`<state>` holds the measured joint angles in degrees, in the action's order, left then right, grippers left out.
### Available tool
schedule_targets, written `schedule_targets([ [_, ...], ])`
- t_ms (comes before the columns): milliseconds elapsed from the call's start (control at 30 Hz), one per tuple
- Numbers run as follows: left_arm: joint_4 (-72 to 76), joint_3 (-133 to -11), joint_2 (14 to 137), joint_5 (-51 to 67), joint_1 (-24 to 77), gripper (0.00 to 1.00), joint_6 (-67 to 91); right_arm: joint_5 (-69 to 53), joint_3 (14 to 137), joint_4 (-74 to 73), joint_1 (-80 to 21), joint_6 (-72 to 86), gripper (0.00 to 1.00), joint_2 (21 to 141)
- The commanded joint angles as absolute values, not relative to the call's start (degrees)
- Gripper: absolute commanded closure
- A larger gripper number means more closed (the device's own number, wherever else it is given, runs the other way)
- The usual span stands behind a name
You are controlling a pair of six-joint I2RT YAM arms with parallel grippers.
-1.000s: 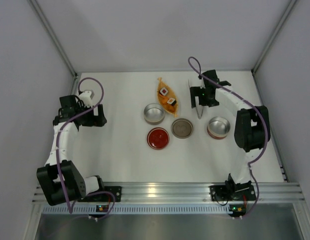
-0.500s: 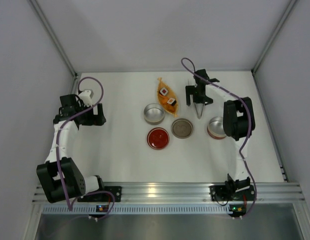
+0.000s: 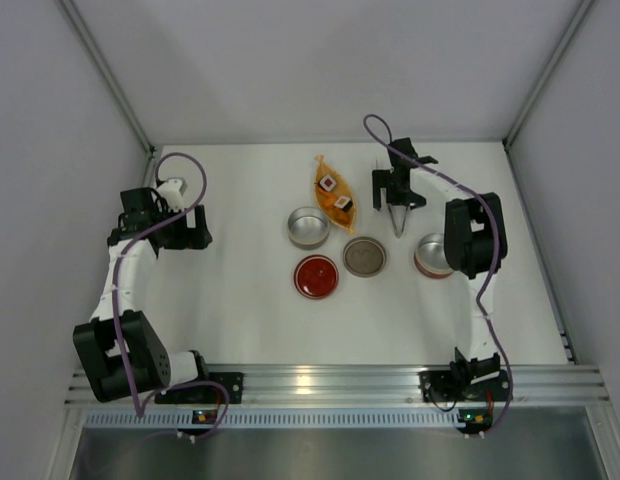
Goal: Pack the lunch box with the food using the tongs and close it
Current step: Pick up the clamp at the center of the board.
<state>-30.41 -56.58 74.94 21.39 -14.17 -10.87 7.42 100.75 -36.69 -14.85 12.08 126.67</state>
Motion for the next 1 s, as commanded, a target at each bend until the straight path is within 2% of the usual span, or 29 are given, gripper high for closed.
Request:
schedule_targets([
  [0,-27.8,-58.7,74.8,22.1,-14.4,0.02,-10.7,7.0,104.4,-35.1,-13.6,12.6,0.0,128.4],
  [267,-26.5,-58.6,74.8,21.3,-14.4,0.02,-10.5,2.5,105.2,-35.1,-12.3,12.0,0.04,130.0],
  [367,-26.4,-59.1,74.7,21.4,-14.3,0.02,-9.8,1.9,104.2,-35.3,-12.5,11.4,0.13,129.7],
  [467,-26.6,-59.7,74.8,21.8,-14.4,0.02,-9.5,1.6,102.9,-35.6,-12.6,10.5,0.27,129.1],
  [500,-26.9,-59.8,74.8,21.8,-14.4,0.02,-9.5,1.3,102.3,-35.8,-12.6,10.3,0.34,128.5],
  [600,-27.7,-59.9,74.4,22.3,-14.4,0.02,-9.4,0.4,101.6,-36.5,-12.6,9.4,0.43,126.0],
  [800,-28.8,-59.5,72.5,22.4,-14.4,0.02,-9.8,-1.2,102.3,-39.3,-12.2,6.0,0.51,118.4],
  [967,-29.3,-59.5,71.3,22.9,-14.4,0.02,-9.8,-3.3,104.9,-43.5,-11.9,2.3,0.52,114.9],
])
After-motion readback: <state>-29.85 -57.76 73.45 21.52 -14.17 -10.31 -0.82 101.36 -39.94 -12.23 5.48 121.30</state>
